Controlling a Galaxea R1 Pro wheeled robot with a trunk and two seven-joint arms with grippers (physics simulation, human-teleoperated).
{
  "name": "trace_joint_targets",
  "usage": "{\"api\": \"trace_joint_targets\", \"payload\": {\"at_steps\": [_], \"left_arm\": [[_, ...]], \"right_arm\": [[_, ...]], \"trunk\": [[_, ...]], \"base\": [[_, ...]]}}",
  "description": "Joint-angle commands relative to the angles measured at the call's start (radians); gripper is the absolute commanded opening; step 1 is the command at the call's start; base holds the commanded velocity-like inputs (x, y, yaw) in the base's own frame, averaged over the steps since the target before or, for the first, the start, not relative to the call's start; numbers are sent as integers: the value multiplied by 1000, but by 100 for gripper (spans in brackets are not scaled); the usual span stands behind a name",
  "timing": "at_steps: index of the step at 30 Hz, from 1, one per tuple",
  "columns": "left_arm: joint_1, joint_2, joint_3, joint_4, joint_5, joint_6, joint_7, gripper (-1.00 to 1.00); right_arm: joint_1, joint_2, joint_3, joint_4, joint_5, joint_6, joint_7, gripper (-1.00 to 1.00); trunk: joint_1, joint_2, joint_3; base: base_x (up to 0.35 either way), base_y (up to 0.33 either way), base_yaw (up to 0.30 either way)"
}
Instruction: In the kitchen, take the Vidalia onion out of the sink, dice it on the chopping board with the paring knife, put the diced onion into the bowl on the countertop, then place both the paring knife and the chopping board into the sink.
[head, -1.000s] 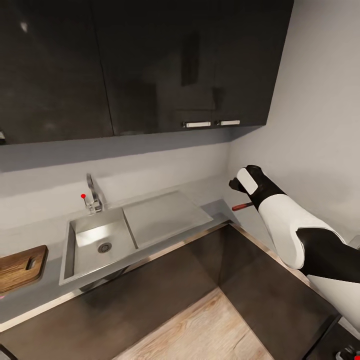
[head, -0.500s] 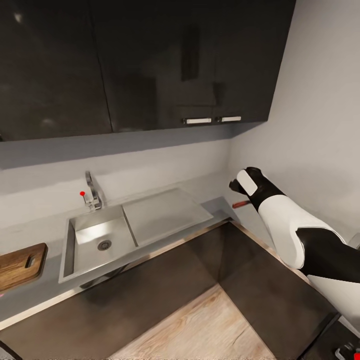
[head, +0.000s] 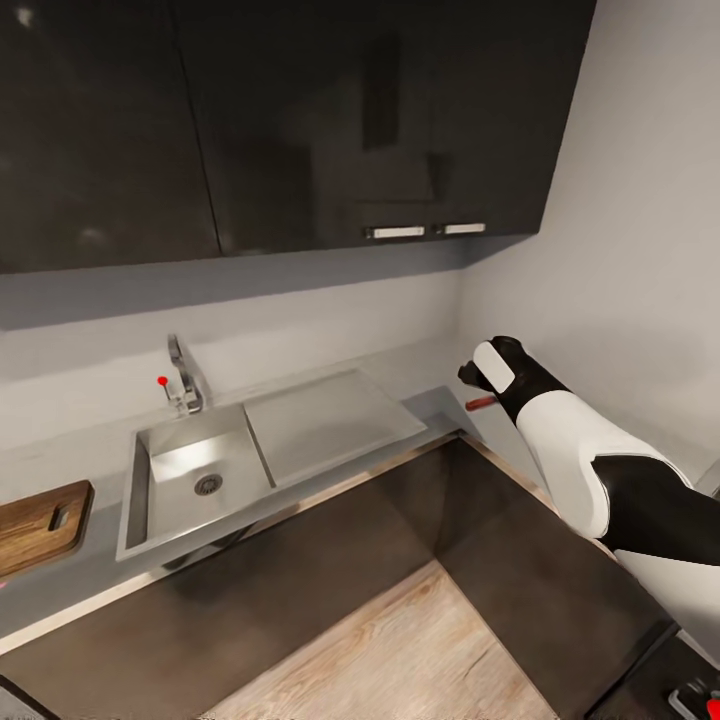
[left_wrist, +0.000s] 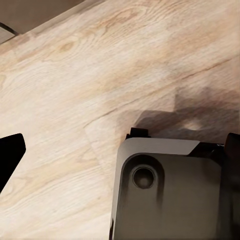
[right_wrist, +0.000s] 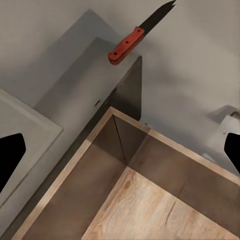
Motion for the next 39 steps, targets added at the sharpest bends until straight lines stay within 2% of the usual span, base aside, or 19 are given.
{"api": "trace_joint_targets", "payload": {"at_steps": [1,39], "left_arm": [[-2,0,-1,4,7,-8,-1,100],[-2,0,-1,4,7,-8,1,100]], "right_arm": [[-1,0,-1,-1,-5,4,-6,100],[0,0,-1,-1,-5,3,-6,100]], "trunk": [[1,-2,-4],[1,-2,-65]], "base": [[0,0,0],[0,0,0]]}}
